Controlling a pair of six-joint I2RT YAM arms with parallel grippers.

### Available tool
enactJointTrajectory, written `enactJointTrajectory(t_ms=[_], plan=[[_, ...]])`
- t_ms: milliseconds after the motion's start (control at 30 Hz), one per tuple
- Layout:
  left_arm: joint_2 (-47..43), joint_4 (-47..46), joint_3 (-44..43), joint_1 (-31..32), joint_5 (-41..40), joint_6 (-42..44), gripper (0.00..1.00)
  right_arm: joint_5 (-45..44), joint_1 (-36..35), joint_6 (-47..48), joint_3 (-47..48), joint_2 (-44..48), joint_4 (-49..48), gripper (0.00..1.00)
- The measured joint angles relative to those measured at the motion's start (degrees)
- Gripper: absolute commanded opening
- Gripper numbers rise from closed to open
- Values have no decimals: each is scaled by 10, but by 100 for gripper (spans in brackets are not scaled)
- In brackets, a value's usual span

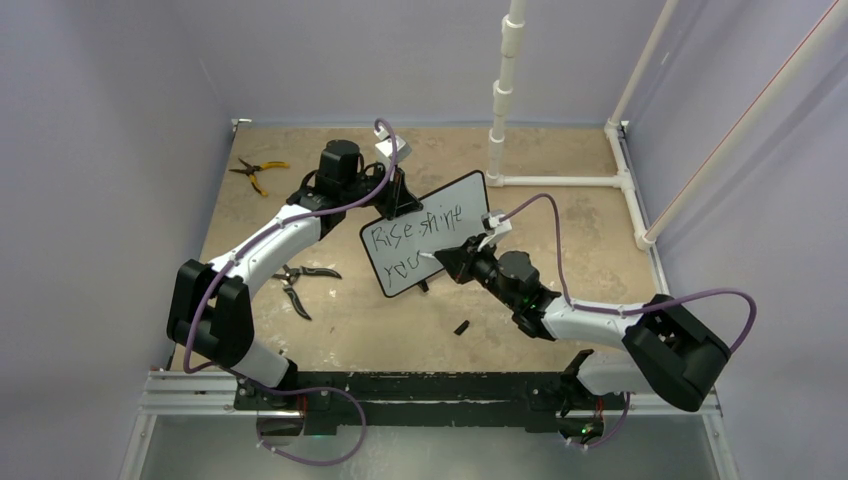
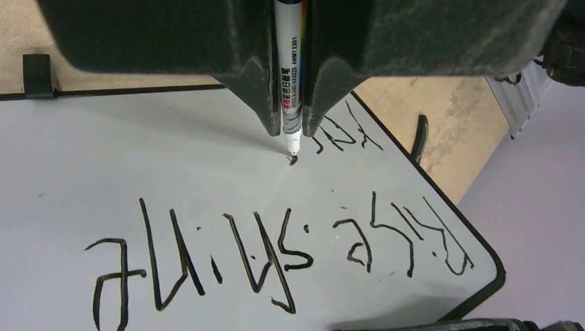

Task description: Write a sentence on the whiteboard

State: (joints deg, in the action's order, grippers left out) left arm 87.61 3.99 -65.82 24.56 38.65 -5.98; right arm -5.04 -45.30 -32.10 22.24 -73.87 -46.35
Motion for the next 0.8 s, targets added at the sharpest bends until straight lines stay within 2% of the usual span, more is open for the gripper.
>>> enactJointTrajectory(t_ms=[800], plan=[[-1,0,1,0,1,0,0,-14,0,-14,-23,-1,5,0]])
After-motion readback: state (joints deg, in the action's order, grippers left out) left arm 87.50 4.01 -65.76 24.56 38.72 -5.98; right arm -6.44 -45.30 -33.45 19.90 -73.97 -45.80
